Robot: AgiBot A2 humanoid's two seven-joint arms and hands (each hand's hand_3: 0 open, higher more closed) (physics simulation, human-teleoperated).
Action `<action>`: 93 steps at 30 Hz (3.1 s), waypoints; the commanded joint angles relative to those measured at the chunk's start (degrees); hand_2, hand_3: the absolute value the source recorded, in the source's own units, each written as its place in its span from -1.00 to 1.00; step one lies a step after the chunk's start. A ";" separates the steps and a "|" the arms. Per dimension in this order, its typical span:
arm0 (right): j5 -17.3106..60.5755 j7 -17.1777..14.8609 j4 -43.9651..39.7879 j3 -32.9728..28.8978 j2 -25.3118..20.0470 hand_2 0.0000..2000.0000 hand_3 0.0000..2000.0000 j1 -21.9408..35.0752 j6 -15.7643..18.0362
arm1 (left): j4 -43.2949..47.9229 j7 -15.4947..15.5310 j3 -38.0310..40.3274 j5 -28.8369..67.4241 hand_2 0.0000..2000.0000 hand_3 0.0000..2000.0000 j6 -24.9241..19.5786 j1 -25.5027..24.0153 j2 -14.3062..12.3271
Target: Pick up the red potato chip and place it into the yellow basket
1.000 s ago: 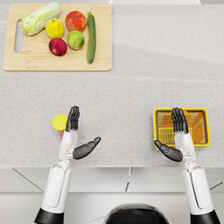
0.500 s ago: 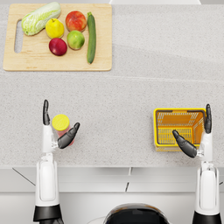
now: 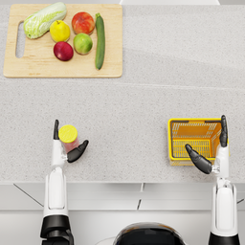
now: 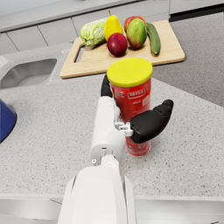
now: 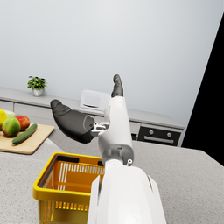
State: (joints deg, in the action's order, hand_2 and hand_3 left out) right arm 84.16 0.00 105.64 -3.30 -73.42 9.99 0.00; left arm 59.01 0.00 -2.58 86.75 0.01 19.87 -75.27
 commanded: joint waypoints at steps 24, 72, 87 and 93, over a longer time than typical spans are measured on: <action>0.00 0.00 -8.35 23.86 -10.51 -1.00 -1.00 9.75 0.00 | 42.09 0.19 -17.90 -0.01 1.00 1.00 -3.16 8.41 -9.17; -0.02 -19.19 -16.03 -5.10 -11.81 -0.36 0.67 12.63 7.94 | 46.53 0.00 9.02 -0.07 -1.00 -1.00 -0.01 3.30 -9.54; -0.06 -0.18 -10.09 -6.59 -10.19 -1.00 -1.00 17.01 0.07 | 37.32 0.00 13.98 -0.08 -1.00 -1.00 -0.01 9.41 -7.72; -0.06 -0.03 -10.96 -6.66 -10.28 -1.00 -1.00 16.59 0.01 | 35.73 0.00 14.79 -0.08 -1.00 -1.00 -0.01 9.19 -7.75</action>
State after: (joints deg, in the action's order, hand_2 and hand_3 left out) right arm 84.10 -0.02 94.64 -9.97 -83.70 26.56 0.01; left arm 94.67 0.00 12.25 86.67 0.00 29.05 -83.02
